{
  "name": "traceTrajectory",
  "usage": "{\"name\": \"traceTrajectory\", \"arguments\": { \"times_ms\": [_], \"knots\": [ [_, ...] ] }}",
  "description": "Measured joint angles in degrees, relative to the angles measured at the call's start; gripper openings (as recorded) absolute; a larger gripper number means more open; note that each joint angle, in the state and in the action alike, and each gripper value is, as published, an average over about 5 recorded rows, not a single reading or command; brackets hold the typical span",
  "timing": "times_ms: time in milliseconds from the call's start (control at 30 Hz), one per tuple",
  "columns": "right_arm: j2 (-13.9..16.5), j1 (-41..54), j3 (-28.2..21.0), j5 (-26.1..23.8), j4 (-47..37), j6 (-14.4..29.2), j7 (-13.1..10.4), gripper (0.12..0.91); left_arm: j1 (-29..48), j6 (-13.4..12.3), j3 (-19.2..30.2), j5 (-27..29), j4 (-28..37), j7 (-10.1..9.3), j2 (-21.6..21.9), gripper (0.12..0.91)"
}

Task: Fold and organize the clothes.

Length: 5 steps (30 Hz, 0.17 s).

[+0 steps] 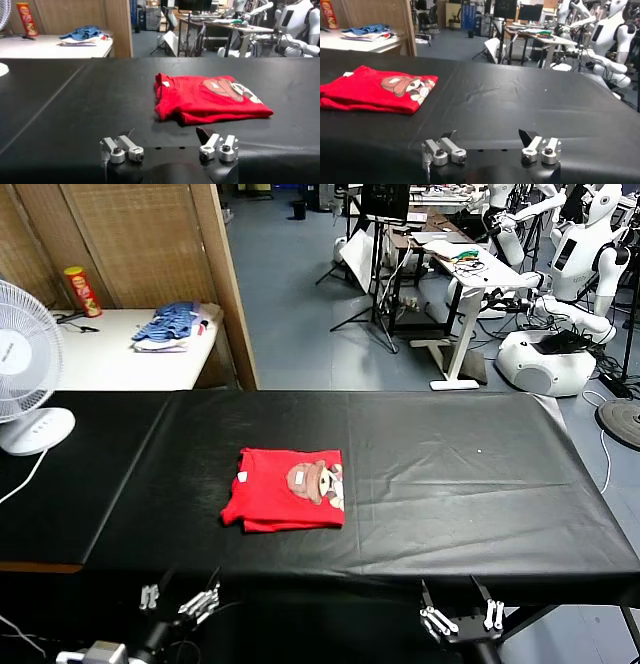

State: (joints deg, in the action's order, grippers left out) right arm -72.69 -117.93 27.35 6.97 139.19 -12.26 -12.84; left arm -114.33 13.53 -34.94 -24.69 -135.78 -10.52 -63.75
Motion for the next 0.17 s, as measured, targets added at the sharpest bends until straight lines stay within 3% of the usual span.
{"name": "traceTrajectory", "arguments": {
  "times_ms": [167],
  "knots": [
    [0.0,-0.1,0.0,0.0,0.1,0.0,0.0,0.798,-0.3,0.2,-0.5,0.0,-0.4,0.06,0.0,0.798]
  ]
}}
